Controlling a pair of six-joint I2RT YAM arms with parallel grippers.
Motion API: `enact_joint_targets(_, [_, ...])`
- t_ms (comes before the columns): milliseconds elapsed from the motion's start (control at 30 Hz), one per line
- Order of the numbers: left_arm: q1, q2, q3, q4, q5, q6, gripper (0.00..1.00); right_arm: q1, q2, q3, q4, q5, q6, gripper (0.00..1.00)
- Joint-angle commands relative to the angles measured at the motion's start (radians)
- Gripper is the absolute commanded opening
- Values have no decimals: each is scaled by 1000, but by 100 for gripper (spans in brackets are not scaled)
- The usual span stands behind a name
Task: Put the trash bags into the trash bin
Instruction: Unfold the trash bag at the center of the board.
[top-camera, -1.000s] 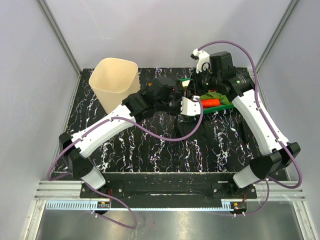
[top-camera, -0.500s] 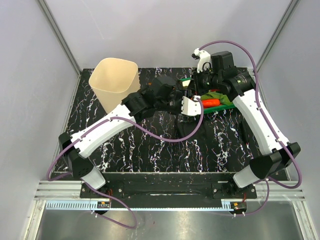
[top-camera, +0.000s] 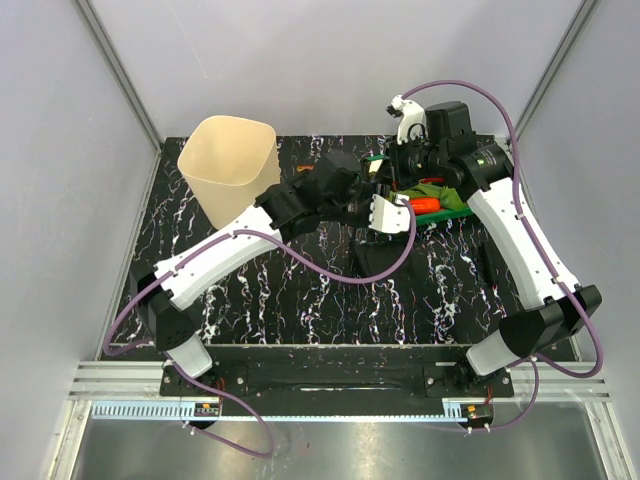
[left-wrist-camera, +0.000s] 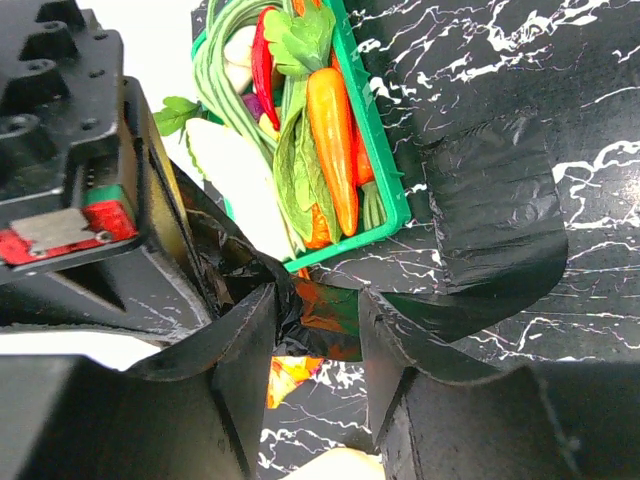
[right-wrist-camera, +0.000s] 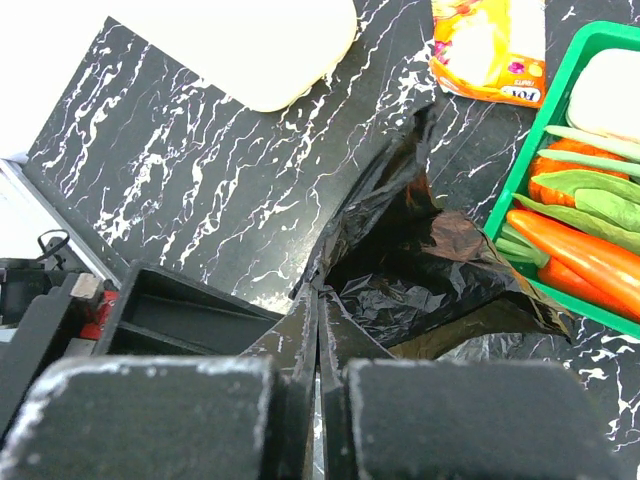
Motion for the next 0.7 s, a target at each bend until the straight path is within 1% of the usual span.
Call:
enact_joint_targets(0, [-5, 7, 46, 34, -23, 19, 41, -10, -11, 13, 11, -32, 15, 0])
enact_joint_targets(100, [-5, 17, 47, 44, -34, 16, 37, -12, -15, 8, 13, -33, 15, 0])
enact_joint_targets(267, [-5, 29, 53, 54, -41, 14, 22, -16, -20, -4, 13, -35, 16, 0])
enact_joint_targets(300, [-5, 30, 53, 55, -43, 14, 18, -19, -22, -4, 13, -35, 15, 0])
enact_joint_targets(367, [-5, 32, 49, 55, -46, 13, 4, -22, -23, -5, 11, -36, 16, 0])
enact_joint_targets(400, [-5, 30, 47, 57, -52, 13, 0, -25, -26, -5, 11, -36, 16, 0])
enact_joint_targets(500, [-5, 14, 32, 52, -49, 14, 0, -38, -31, -7, 13, -32, 18, 0])
enact_joint_targets(667, [-5, -42, 7, -27, -11, 22, 0, -61, -40, -10, 11, 11, 7, 0])
